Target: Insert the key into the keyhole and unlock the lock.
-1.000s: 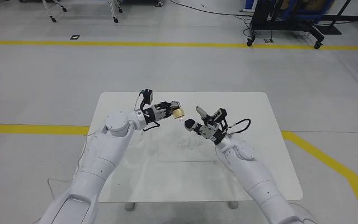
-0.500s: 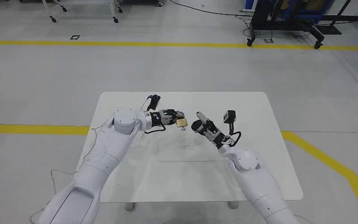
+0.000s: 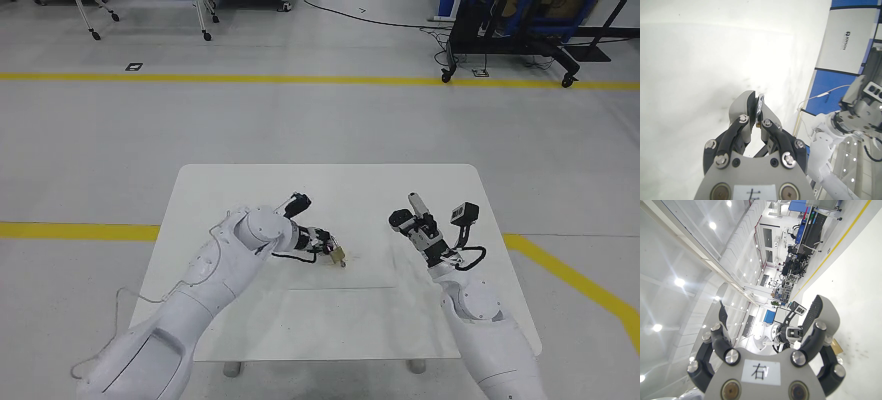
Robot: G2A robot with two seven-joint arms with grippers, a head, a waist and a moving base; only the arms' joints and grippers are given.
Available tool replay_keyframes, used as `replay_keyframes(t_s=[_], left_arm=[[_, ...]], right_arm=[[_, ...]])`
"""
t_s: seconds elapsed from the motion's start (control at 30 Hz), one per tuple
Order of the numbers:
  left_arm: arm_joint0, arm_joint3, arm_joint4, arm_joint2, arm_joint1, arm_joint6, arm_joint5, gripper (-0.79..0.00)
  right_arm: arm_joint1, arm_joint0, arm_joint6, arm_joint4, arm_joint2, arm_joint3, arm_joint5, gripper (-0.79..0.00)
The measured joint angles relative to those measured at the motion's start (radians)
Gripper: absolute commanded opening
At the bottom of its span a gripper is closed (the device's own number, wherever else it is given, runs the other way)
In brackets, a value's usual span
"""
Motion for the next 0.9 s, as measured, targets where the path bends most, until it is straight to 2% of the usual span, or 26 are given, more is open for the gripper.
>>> replay_keyframes(t_s=[0.03, 0.07, 0.1, 0.4, 0.6, 0.63, 0.73, 0.8, 0.87, 0.9], left_arm=[[-0.003, 0.005, 0.012, 0.011, -0.004, 0.003, 0.003, -0.302], [-0.007, 0.013, 0.024, 0.022, -0.009, 0.004, 0.008, -0.108], [-0.010, 0.020, 0.032, 0.029, -0.012, 0.003, 0.011, 0.000], [-0.042, 0.070, 0.036, 0.047, -0.032, -0.032, -0.024, 0.000], [-0.049, 0.077, 0.003, -0.013, -0.017, -0.012, -0.094, 0.000], [-0.045, 0.066, -0.003, -0.031, -0.011, 0.004, -0.121, 0.000], [-0.001, -0.029, 0.011, -0.110, 0.022, 0.121, -0.298, 0.000], [0.063, -0.119, 0.059, -0.175, 0.053, 0.227, -0.454, 0.000], [0.137, -0.208, 0.148, -0.236, 0.082, 0.343, -0.547, 0.000], [0.166, -0.245, 0.203, -0.258, 0.093, 0.399, -0.563, 0.000]], right_arm=[[0.000, 0.000, 0.000, 0.000, 0.000, 0.000, 0.000, 0.000], [0.000, 0.000, 0.000, 0.000, 0.000, 0.000, 0.000, 0.000], [0.000, 0.000, 0.000, 0.000, 0.000, 0.000, 0.000, 0.000], [0.000, 0.000, 0.000, 0.000, 0.000, 0.000, 0.000, 0.000], [0.000, 0.000, 0.000, 0.000, 0.000, 0.000, 0.000, 0.000], [0.000, 0.000, 0.000, 0.000, 0.000, 0.000, 0.000, 0.000], [0.000, 0.000, 0.000, 0.000, 0.000, 0.000, 0.000, 0.000], [0.000, 0.000, 0.000, 0.000, 0.000, 0.000, 0.000, 0.000], [0.000, 0.000, 0.000, 0.000, 0.000, 0.000, 0.000, 0.000], [0.000, 0.000, 0.000, 0.000, 0.000, 0.000, 0.000, 0.000]])
